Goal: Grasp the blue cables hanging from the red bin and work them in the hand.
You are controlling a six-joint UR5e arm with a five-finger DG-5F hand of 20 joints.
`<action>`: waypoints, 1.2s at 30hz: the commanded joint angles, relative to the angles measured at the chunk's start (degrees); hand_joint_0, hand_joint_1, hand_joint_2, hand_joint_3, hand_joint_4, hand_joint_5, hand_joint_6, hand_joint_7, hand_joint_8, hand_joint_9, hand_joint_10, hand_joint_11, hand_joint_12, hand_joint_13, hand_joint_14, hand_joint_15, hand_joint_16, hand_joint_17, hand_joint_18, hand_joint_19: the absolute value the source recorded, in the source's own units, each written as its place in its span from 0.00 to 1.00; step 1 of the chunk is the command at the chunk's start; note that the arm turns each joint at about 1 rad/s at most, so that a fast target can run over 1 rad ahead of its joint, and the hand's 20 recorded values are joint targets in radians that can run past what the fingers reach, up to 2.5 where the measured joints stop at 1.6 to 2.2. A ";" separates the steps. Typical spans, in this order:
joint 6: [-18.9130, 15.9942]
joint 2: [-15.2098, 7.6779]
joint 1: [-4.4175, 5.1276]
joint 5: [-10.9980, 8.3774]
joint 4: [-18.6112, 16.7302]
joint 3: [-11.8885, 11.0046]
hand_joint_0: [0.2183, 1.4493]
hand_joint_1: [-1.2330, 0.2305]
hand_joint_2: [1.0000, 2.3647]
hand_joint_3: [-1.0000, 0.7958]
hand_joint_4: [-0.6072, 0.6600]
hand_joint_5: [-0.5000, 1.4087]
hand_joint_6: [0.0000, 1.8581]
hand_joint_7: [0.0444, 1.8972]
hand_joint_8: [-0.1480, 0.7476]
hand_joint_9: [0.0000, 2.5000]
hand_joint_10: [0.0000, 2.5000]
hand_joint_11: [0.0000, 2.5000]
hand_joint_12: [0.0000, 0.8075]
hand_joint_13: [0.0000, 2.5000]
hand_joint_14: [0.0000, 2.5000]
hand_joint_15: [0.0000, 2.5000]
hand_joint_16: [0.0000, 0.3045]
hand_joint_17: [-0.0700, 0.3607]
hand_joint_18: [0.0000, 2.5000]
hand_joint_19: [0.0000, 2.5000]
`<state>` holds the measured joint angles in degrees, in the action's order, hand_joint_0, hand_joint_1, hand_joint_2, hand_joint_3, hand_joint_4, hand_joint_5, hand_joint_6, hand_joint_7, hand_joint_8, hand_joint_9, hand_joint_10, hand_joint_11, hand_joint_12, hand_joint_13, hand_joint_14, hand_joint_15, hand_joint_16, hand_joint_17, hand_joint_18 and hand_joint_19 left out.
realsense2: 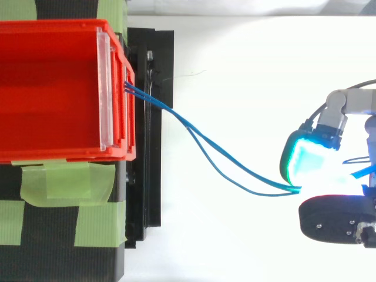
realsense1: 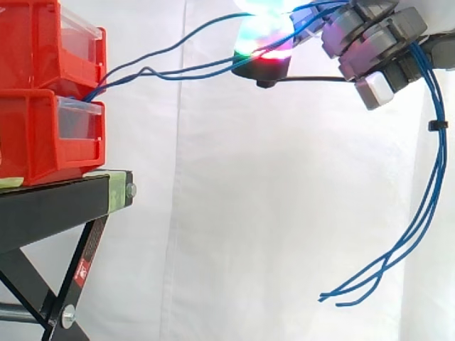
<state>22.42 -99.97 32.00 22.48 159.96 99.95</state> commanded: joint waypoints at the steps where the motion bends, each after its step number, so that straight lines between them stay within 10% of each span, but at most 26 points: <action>1: -0.01 0.04 0.08 0.02 0.00 -0.02 0.52 0.36 0.02 0.43 0.59 0.54 0.28 0.74 0.74 0.35 1.00 1.00 0.75 0.44 1.00 0.82 0.20 0.48 0.59 0.27; 36: -0.01 0.04 -0.01 0.02 0.00 -0.02 0.52 0.36 0.02 0.42 0.59 0.54 0.27 0.74 0.74 0.35 1.00 1.00 0.74 0.43 1.00 0.81 0.19 0.47 0.59 0.27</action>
<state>22.41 -99.94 32.00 22.50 159.96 99.95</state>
